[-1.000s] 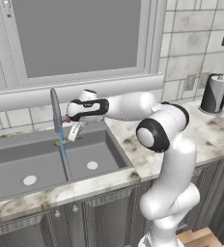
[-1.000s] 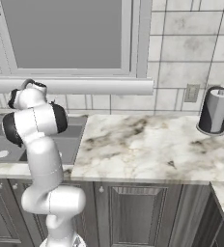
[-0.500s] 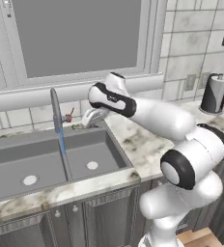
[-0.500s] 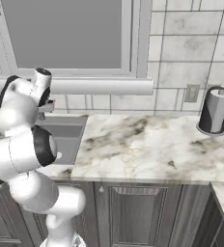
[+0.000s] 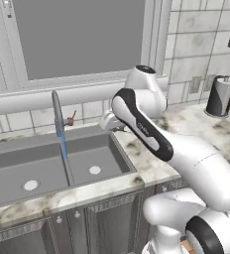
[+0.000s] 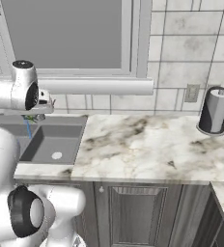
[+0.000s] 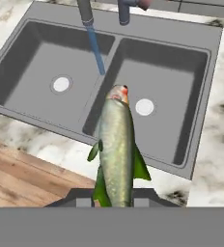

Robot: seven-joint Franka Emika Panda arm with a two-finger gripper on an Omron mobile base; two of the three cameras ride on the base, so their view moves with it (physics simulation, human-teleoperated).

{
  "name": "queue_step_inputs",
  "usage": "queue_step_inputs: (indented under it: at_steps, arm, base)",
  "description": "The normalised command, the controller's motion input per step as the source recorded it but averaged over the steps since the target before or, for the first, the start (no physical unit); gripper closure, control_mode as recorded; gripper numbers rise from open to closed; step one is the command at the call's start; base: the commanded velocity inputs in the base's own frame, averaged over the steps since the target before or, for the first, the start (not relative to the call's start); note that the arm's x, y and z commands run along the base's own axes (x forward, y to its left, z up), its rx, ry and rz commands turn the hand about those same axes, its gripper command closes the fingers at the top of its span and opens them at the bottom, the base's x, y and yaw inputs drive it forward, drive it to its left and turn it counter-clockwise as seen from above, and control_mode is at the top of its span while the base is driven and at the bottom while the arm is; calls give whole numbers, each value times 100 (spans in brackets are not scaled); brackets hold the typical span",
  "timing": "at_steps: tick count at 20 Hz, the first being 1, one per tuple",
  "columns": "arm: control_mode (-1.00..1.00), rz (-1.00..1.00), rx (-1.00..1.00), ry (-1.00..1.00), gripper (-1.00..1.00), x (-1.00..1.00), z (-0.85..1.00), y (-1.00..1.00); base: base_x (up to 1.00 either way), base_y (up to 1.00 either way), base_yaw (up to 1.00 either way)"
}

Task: Take the fish out of the fridge, briefly rinse it in the sink, and place it on the tray next to the sink.

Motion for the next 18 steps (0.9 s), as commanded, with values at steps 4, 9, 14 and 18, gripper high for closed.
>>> queue_step_inputs:
  at_steps: [4,9,14,18]
  arm:
    - [-100,-37,-24,-36,100,-99,39,-18]
    - [-100,-14,-1,-24,100,-31,24,-4]
    - [-100,0,2,0,100,-55,-2,-1]
    - [100,0,0,0,100,0,0,0]
  base:
    - [0,0,0]
    - [0,0,0]
    - [0,0,0]
    - [-100,23,0]
